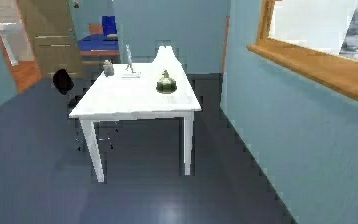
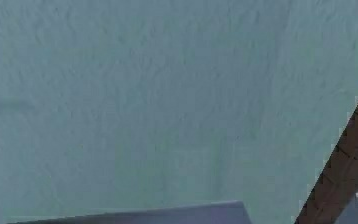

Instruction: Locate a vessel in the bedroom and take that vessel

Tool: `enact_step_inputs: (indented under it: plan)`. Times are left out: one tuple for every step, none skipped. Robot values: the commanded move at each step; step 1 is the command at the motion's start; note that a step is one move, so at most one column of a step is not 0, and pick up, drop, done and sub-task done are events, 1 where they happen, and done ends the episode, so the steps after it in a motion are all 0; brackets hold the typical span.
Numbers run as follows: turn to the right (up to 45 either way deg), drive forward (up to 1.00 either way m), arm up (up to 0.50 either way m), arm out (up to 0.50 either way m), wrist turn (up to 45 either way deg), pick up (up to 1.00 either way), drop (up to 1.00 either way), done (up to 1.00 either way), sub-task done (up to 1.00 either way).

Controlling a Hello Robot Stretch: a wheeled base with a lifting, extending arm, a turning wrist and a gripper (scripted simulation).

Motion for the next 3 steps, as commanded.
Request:
enact_step_inputs:
  plan:
    - [-21.0, 0.00, 0.00, 0.00, 0.0, 0.00, 0.00, 0.00, 0.00]
    - [0.0, 0.95, 0.00, 0.00, 0.0, 0.00, 0.00, 0.00, 0.00]
    - [-45.0, 0.00, 0.00, 0.00, 0.0, 0.00, 0.00, 0.00, 0.00]
